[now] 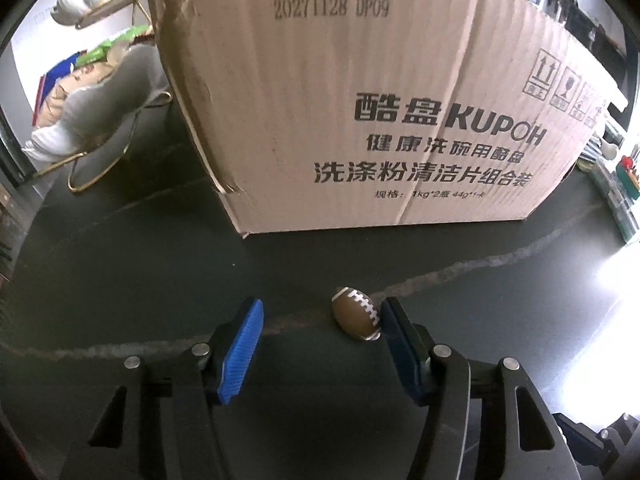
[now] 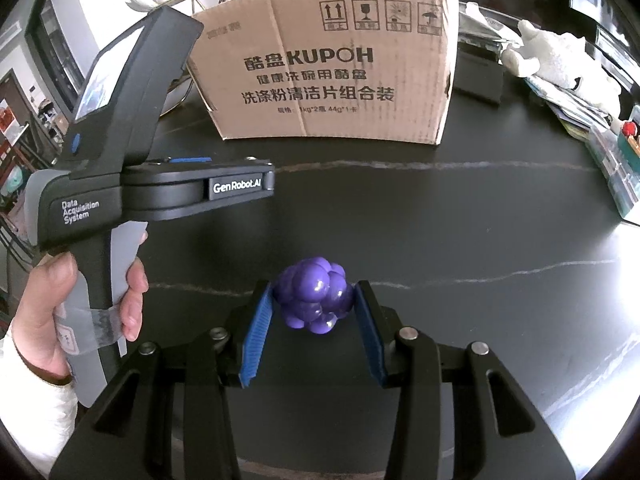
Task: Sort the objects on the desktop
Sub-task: 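Grasp the brown football with the left tool while the right tool holds the grape ball, then lift the football with the left tool while the right tool lifts the grape ball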
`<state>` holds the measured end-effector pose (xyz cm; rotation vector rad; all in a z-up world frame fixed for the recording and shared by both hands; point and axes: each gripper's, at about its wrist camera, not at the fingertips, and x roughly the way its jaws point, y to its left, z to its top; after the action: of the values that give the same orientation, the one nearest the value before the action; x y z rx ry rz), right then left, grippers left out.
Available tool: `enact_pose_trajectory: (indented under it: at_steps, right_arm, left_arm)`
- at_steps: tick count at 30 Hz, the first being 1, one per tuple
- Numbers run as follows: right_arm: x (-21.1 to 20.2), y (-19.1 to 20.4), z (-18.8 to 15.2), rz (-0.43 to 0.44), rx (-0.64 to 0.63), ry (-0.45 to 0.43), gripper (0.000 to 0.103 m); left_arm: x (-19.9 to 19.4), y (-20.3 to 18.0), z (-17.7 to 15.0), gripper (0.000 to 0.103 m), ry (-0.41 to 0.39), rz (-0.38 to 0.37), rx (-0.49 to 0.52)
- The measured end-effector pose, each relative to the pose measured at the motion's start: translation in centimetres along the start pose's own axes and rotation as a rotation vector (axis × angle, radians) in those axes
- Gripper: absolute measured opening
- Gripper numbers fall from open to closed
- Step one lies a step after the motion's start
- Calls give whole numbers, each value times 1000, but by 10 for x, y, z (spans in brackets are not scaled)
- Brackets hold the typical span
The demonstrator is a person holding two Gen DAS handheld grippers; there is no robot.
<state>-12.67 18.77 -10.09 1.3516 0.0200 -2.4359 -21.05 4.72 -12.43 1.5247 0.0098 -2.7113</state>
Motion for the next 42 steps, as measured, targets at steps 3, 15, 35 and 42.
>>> enact_pose_trajectory:
  at_steps: [3, 15, 35, 42]
  right_arm:
    - [2, -2, -1, 4, 5, 3, 39]
    - [1, -5, -2, 13, 18, 5, 39]
    - [0, 1, -1, 18, 24, -4, 39]
    - [-6, 0, -1, 12, 26, -21, 39]
  left_arm:
    - [3, -1, -1, 47, 10, -5, 8]
    - [-4, -11, -3, 19, 25, -37, 4]
    - [-41, 8, 9, 19, -20, -2, 4]
    - [-53, 16, 0, 19, -20, -1, -3]
